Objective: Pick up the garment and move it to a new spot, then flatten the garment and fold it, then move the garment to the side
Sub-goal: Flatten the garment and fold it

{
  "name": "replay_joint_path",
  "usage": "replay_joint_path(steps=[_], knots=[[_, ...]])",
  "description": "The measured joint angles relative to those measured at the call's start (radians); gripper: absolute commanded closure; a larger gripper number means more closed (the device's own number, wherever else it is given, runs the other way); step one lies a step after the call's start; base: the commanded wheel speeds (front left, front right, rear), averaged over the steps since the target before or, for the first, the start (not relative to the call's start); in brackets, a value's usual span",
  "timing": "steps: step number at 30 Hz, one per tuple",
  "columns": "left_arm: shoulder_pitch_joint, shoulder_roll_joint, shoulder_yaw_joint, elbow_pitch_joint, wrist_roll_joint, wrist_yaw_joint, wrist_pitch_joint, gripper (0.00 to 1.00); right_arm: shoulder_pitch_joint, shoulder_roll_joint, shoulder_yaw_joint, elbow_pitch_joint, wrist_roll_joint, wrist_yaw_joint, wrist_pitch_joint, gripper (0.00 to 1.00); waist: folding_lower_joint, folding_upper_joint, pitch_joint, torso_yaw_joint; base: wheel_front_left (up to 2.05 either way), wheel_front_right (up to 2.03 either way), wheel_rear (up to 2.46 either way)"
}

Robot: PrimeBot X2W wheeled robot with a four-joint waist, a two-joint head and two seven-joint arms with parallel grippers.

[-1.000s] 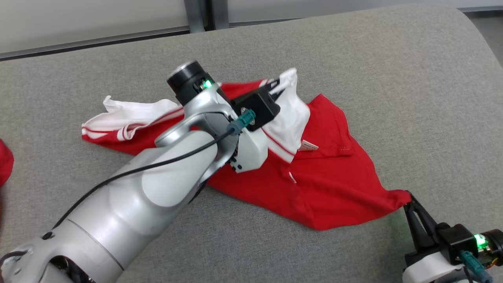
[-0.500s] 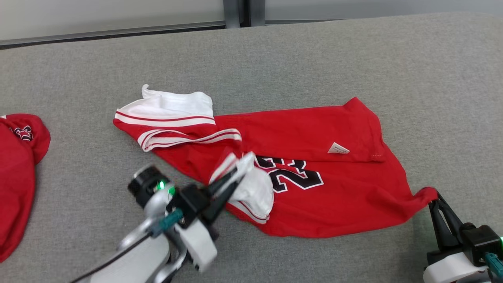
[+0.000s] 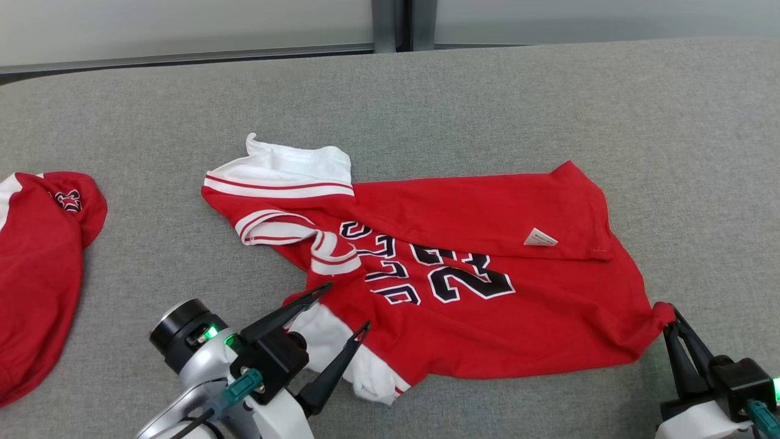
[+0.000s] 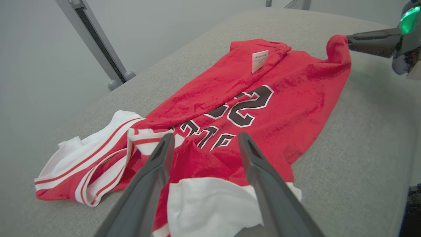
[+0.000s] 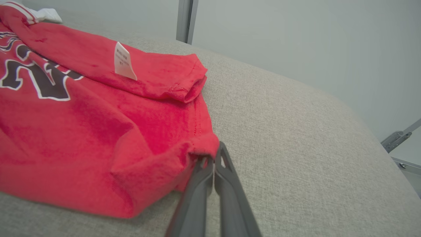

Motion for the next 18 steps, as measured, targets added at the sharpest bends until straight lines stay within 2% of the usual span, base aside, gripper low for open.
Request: replay_joint_path(steps=[3,7,10,13,14,16,18], knots=[[0.030,0.043,-0.001,-0.046,0.006,0.039,0.052,0.00,0.001,0.006,0.004,0.003,0.004,0.000,0.000,1.00,0.0000,0.0000,-0.007,-0.007,0.00,0.00,0.00],[0.072,0.087,0.000,-0.104,0.011,0.074,0.059,0.00,0.013,0.006,-0.003,0.003,0.010,0.000,0.000,1.00,0.0000,0.0000,-0.010,-0.013,0.00,0.00,0.00],[0.091,0.120,-0.005,-0.129,0.023,0.076,0.057,0.00,0.023,0.007,-0.007,0.003,0.012,0.000,0.000,1.00,0.0000,0.0000,-0.010,-0.011,0.00,0.00,0.00],[0.116,0.185,-0.023,-0.152,0.048,0.059,0.048,0.00,0.027,0.007,-0.012,-0.001,0.012,0.000,0.000,1.00,0.0000,0.0000,-0.008,-0.006,0.00,0.00,0.00],[0.149,0.221,-0.017,-0.161,0.032,0.070,0.040,0.00,0.032,0.007,-0.011,-0.003,0.012,0.000,0.000,1.00,0.0000,0.0000,-0.004,-0.005,0.00,0.00,0.00],[0.177,0.238,-0.013,-0.163,0.010,0.081,0.037,0.00,0.032,0.006,-0.011,-0.004,0.013,0.000,0.000,1.00,0.0001,0.0000,-0.001,-0.005,0.00,0.00,0.00],[0.245,0.255,0.007,-0.165,-0.064,0.123,0.025,0.00,0.032,0.005,-0.018,-0.012,0.014,0.000,0.000,1.00,0.0000,0.0000,0.005,-0.001,0.00,0.00,0.00]])
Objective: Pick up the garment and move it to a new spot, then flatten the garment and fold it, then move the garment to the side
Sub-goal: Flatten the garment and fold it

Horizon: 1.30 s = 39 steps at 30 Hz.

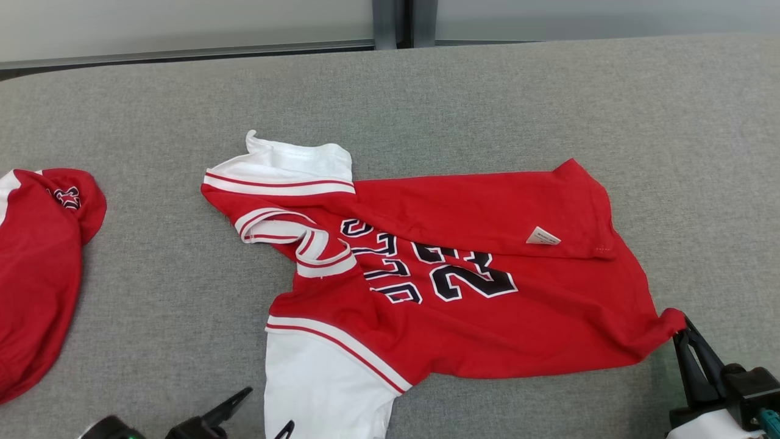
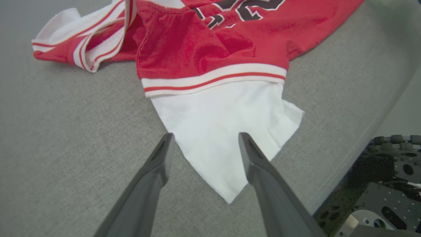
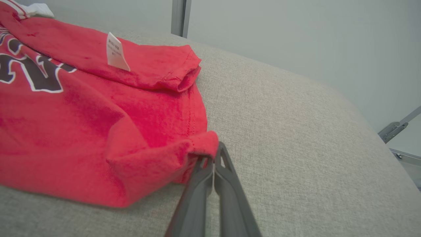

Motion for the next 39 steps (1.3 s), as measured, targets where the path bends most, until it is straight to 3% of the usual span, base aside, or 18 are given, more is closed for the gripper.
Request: replay_joint_path(steps=[4,7,13,19,25,26,27,32,39], knots=[[0.086,0.004,0.013,-0.005,-0.102,0.019,-0.032,0.00,0.004,0.000,-0.011,-0.004,0.000,0.000,0.000,1.00,0.0000,0.0000,0.014,0.013,0.00,0.00,0.00],[0.088,-0.010,0.004,0.027,-0.108,-0.002,-0.042,0.00,0.006,0.003,-0.010,0.002,0.004,0.000,0.000,1.00,0.0000,0.0000,0.020,0.025,0.00,0.00,0.00],[0.039,-0.099,-0.047,0.163,-0.079,-0.055,-0.018,0.00,-0.017,0.004,0.011,0.007,0.009,0.000,0.000,1.00,0.0000,0.0000,0.022,0.027,0.00,0.00,0.00],[-0.035,-0.195,-0.058,0.298,-0.010,-0.044,-0.045,0.00,-0.032,-0.011,0.009,-0.009,0.016,0.000,0.000,1.00,0.0000,0.0000,0.042,0.020,0.00,0.00,0.00],[-0.064,-0.226,-0.069,0.356,0.010,-0.046,-0.048,0.01,-0.030,-0.016,-0.012,-0.021,0.017,0.000,0.000,1.00,0.0000,0.0001,0.067,0.019,0.00,0.00,0.00],[-0.067,-0.228,-0.071,0.360,0.016,-0.046,-0.056,0.55,-0.030,-0.017,-0.014,-0.021,0.017,0.000,0.000,1.00,0.0000,0.0000,0.069,0.020,0.00,0.00,0.00],[-0.067,-0.230,-0.072,0.365,0.018,-0.047,-0.064,1.00,-0.030,-0.016,-0.014,-0.021,0.017,0.000,0.000,1.00,-0.0001,0.0000,0.069,0.020,0.00,0.00,0.00],[-0.065,-0.199,-0.039,0.323,0.017,-0.018,-0.101,1.00,-0.026,-0.009,-0.021,-0.038,0.017,0.000,0.000,1.00,0.0000,0.0000,0.057,0.019,0.00,0.00,0.00],[-0.066,-0.101,0.141,0.047,-0.083,0.031,-0.198,1.00,-0.037,-0.020,-0.061,-0.159,0.083,0.000,0.000,1.00,0.0000,0.0000,0.013,0.023,0.00,0.00,0.00]])
